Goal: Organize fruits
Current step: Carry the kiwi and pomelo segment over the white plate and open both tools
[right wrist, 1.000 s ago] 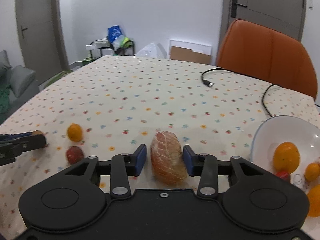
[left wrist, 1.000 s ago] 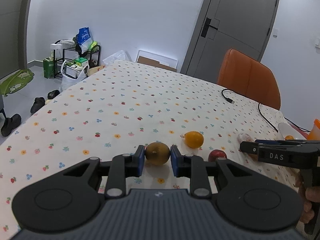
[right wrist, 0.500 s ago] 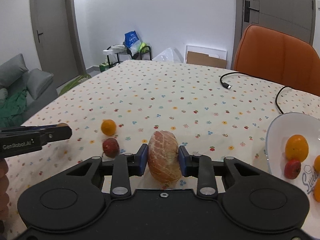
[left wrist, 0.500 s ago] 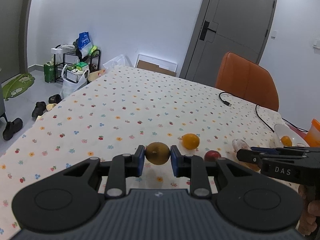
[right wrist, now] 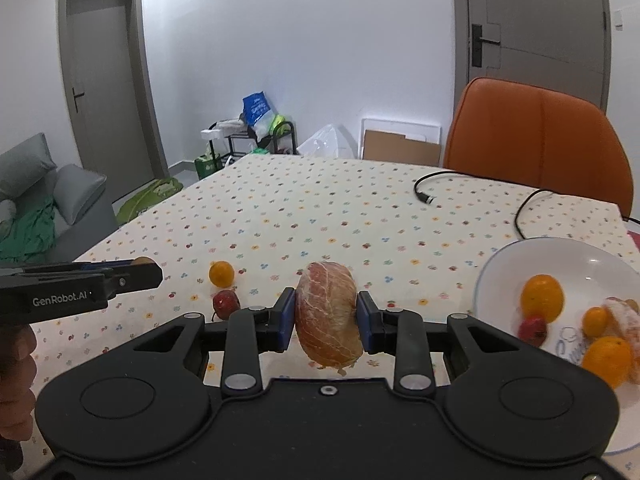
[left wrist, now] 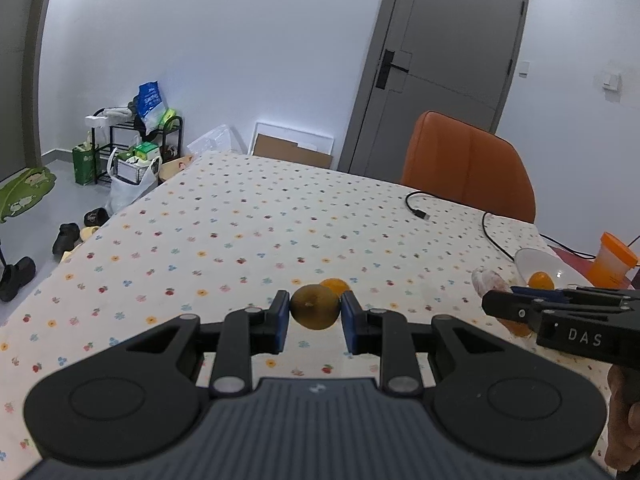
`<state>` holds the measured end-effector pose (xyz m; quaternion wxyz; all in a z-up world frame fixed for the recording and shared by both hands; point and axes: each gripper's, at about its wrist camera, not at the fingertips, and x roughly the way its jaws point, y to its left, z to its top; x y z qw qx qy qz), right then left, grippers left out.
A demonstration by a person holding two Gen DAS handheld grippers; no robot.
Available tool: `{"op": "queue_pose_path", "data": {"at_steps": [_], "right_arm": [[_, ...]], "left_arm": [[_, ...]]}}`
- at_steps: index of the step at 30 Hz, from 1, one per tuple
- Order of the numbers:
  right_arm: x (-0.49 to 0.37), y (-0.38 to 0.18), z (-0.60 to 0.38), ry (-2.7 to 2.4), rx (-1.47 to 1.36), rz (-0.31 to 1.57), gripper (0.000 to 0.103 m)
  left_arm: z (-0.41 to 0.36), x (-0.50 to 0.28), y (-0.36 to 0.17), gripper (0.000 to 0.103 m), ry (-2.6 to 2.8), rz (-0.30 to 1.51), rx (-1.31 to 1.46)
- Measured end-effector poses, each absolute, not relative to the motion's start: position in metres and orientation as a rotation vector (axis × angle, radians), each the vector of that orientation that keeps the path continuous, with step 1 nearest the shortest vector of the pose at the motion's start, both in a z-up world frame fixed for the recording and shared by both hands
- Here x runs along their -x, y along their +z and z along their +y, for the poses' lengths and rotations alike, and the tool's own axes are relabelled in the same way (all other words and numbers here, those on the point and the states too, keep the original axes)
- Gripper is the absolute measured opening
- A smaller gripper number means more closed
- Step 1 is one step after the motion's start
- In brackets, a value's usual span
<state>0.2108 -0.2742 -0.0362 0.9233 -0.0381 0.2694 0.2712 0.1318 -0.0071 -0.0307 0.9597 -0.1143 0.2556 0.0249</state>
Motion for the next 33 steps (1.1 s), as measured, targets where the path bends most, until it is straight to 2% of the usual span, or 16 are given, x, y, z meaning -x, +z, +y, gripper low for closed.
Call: {"op": "queue_pose_path", "data": {"at_steps": [33], "right_arm": [[-0.210, -0.039, -0.381, 0.318, -0.041, 0.516, 0.030]], "left_arm": [[-0.087, -0.163, -0.019, 0.026, -0.123, 0.504, 0.144]]}}
